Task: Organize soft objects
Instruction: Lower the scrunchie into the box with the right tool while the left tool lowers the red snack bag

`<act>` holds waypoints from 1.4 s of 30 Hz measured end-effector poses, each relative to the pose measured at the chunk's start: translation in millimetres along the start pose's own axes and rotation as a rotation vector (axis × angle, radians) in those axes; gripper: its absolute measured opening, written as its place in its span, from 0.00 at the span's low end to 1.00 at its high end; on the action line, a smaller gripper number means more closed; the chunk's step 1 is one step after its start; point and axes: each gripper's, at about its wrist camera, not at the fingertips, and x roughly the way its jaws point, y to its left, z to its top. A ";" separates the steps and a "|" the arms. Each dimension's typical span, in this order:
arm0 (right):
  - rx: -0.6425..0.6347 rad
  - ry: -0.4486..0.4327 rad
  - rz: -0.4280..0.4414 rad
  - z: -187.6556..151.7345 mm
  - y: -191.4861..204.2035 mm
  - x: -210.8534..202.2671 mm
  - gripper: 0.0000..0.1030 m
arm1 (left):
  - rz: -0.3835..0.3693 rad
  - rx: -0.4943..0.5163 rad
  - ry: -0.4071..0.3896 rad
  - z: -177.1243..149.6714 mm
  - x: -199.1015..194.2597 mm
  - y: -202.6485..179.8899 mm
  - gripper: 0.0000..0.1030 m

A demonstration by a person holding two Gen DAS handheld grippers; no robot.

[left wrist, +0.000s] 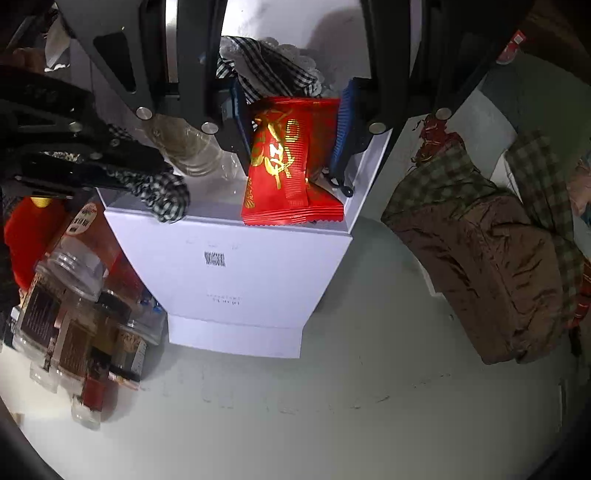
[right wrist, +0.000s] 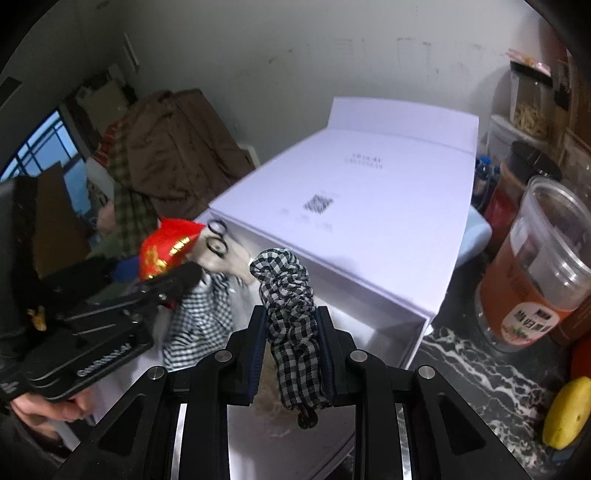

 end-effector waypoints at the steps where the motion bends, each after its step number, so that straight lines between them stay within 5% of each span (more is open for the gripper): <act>1: 0.001 0.010 -0.009 -0.8 0.2 2.8 0.25 | 0.004 0.005 0.006 -0.2 1.2 -1.0 0.38; 11: -0.022 0.036 -0.059 -3.2 5.2 13.8 0.27 | 0.048 0.045 0.047 -0.7 10.4 -8.6 0.38; 16: -0.001 0.016 -0.048 -3.1 5.4 10.7 0.51 | 0.068 0.057 0.065 -0.5 15.3 -11.6 0.39; 19: 0.013 0.026 -0.046 -1.1 5.0 10.1 0.51 | 0.069 0.057 0.077 -0.9 17.4 -11.5 0.40; 26: 0.063 0.014 -0.013 -3.0 -0.6 -3.0 0.51 | 0.110 0.029 0.075 -1.5 12.1 -6.2 0.65; 42: 0.006 -0.097 -0.065 -1.6 19.9 -70.7 0.51 | 0.142 0.030 -0.055 14.0 -55.1 -16.5 0.65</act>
